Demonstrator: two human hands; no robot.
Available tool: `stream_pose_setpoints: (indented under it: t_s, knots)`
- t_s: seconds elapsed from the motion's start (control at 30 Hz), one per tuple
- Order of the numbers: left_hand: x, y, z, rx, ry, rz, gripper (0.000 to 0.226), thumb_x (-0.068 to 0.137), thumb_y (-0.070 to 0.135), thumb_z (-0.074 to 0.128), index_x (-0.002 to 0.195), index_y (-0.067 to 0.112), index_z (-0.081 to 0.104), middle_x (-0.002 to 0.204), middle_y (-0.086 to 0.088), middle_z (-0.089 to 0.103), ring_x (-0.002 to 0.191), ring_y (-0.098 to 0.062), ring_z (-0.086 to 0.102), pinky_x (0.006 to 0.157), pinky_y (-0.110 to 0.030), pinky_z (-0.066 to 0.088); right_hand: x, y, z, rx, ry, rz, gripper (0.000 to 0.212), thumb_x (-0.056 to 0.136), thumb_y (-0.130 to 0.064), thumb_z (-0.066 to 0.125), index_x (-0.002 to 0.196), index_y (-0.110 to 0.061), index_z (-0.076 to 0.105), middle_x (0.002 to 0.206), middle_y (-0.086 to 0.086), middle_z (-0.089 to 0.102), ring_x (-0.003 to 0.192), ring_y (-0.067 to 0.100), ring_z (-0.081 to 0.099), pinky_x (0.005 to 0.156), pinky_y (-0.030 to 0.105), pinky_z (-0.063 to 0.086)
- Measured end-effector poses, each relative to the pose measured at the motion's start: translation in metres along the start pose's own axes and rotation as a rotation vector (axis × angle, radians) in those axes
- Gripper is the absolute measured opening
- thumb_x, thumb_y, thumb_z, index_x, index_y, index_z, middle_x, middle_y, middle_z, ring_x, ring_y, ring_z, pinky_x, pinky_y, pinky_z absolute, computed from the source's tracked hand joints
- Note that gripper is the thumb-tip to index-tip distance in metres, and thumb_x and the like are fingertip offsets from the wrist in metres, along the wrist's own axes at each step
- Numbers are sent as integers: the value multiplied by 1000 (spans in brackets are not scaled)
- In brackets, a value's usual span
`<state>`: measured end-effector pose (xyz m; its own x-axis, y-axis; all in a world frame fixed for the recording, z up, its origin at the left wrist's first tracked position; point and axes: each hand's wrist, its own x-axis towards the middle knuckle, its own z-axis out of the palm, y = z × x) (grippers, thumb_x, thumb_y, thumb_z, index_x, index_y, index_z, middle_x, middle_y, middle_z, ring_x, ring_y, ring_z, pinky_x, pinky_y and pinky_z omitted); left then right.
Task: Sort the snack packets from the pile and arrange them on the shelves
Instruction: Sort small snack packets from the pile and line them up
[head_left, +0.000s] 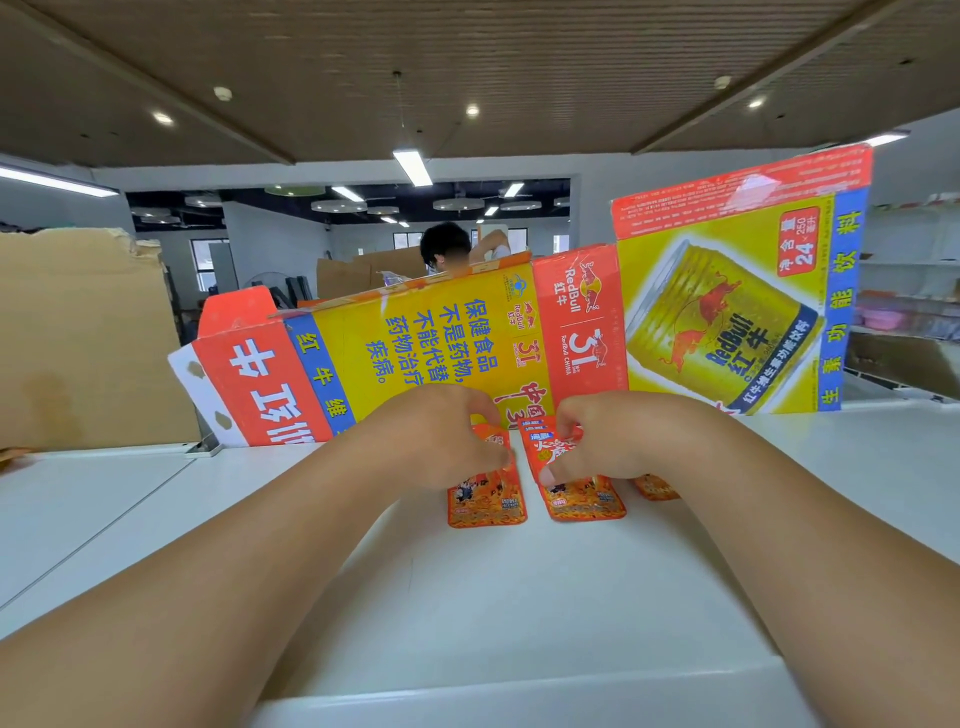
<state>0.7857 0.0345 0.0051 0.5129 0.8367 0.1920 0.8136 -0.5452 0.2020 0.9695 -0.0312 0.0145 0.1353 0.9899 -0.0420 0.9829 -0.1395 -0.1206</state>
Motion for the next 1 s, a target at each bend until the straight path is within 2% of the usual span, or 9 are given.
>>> stream_pose_setpoints:
  t_s: [0.1,0.23,0.37,0.43,0.53,0.67,0.77,0.93,1.0]
  knots:
    - [0,-1,0,0,13,14,45,89,61,60,131,47,57,125,11,63,107,-14,60,92,-34,54,1,4,-1,37,55,-6,53,81,-64,70,117,-28,55,118,-4,58,102,20,58,90,36,52]
    - [-2,1,-3,-19,70,65,46,89,58,63,133,45,57,131,11,61,110,-15,60,93,-33,53,3,7,-5,72,177,-42,46,85,-61,68,115,-28,56,110,-4,58,93,17,57,73,31,47]
    - [-3,2,-4,-12,197,142,50,88,58,64,135,45,55,130,10,59,112,-16,57,93,-33,51,4,6,-9,107,327,-112,41,87,-59,66,118,-34,56,97,-12,53,88,13,54,63,30,40]
    - [-3,3,-3,-16,267,181,51,88,56,65,136,45,54,127,9,59,116,-16,55,94,-33,50,1,6,-11,107,404,-142,37,88,-56,66,117,-35,57,99,-12,55,88,13,55,67,31,44]
    - [-1,7,-1,-29,363,247,53,88,55,65,139,44,51,129,8,58,122,-17,52,96,-34,48,-3,3,-17,111,491,-167,34,89,-51,67,118,-35,60,112,-8,60,98,16,58,81,35,50]
    - [-2,13,-6,10,452,315,54,89,53,62,140,41,51,124,5,60,124,-22,51,98,-39,48,-10,-6,-25,98,528,-168,34,89,-46,67,121,-35,59,117,-9,57,101,15,56,80,33,47]
    - [-6,7,-25,21,492,322,53,90,55,60,140,40,52,124,6,60,123,-22,52,95,-38,48,-15,-22,-35,85,535,-162,36,90,-44,67,123,-35,59,117,-8,58,99,16,56,85,37,50]
    - [-37,-47,-68,50,541,304,53,88,51,65,139,38,55,133,6,58,125,-21,49,99,-39,47,-24,-84,-49,67,562,-183,32,88,-49,66,118,-38,58,118,-8,58,94,16,57,83,38,52]
    - [-56,-78,-84,73,537,276,55,88,51,64,140,39,53,130,7,58,122,-21,50,98,-39,46,-29,-116,-52,56,551,-190,34,89,-48,66,120,-37,58,127,-5,57,91,16,59,81,37,53]
